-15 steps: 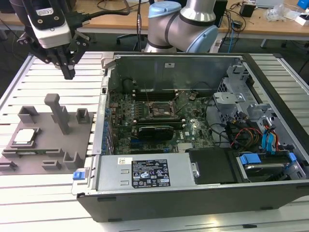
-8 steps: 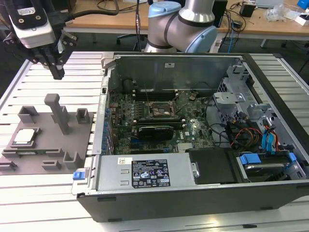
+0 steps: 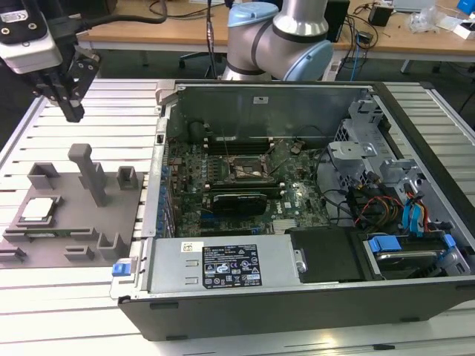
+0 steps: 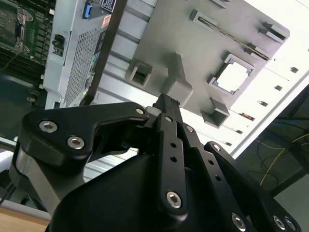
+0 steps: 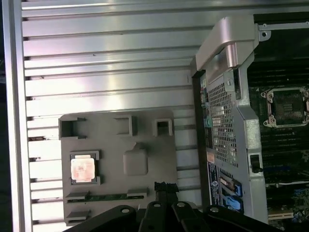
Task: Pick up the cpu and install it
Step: 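Reach for the cpu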
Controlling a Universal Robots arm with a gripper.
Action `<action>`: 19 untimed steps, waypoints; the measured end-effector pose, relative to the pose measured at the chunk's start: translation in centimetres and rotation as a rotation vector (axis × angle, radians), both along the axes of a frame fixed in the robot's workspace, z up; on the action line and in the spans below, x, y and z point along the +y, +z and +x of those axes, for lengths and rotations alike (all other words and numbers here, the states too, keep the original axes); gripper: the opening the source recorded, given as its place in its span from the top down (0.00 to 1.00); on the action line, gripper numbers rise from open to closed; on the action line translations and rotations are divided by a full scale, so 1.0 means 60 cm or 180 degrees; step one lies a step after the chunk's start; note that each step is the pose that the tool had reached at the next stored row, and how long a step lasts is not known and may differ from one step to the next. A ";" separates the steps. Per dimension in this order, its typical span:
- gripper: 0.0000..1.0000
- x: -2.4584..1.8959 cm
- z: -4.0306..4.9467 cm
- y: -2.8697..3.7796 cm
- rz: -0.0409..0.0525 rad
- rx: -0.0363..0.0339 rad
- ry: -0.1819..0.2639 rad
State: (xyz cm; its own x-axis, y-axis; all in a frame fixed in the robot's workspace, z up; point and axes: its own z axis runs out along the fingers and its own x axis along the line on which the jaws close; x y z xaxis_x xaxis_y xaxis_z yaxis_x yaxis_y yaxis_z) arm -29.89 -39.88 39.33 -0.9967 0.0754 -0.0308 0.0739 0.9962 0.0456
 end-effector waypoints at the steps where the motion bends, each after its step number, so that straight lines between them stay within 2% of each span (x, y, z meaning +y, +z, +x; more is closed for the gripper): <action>1: 0.89 0.0000 -0.004 0.000 0.0000 0.0000 0.0000; 15: 0.89 0.0000 -0.046 -0.006 0.0000 -0.0002 0.0000; 19: 0.89 0.0000 -0.063 -0.008 0.0000 -0.0001 0.0000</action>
State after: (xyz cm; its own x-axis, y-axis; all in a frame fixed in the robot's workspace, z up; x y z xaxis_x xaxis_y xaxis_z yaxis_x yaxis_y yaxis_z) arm -33.69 -39.88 38.84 -0.9967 0.0753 -0.0313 0.0739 0.9962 0.0456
